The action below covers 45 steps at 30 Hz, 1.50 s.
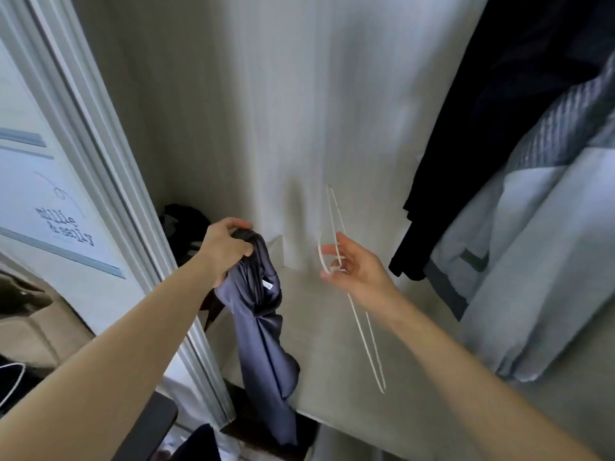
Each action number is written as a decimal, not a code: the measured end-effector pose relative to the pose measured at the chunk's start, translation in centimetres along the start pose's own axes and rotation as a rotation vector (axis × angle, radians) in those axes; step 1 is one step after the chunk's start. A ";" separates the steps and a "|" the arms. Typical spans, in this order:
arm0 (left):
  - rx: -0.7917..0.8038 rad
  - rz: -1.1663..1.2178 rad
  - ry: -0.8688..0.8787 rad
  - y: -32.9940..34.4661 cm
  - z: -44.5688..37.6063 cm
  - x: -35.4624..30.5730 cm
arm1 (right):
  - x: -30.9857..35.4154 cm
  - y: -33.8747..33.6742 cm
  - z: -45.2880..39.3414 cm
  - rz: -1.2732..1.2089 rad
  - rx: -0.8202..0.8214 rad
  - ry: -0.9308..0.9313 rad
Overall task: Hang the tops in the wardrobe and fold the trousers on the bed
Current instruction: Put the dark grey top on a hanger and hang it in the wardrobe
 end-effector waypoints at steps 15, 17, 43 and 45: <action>0.035 -0.335 0.434 1.2 0.8 -5.3 | 4.0 -5.8 4.5 0.235 -0.124 0.151; 0.125 -0.409 0.524 2.3 1.6 -6.3 | 4.5 -5.4 4.1 0.213 -0.107 0.161; 0.541 -0.563 0.799 8.1 10.9 -9.6 | 9.3 -5.1 4.0 -0.041 -0.199 0.068; 0.470 -0.405 0.695 7.9 10.9 -9.5 | 9.9 -5.7 3.7 0.030 -0.238 0.022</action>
Point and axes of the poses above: each hand's wrist, its own z-axis away from the middle knuckle, its own y-axis out of the palm, x = y × z, the point moved 5 cm from there along -z, towards the middle knuckle, and after that the axes turned 14 degrees about z, right-handed, at the moved point
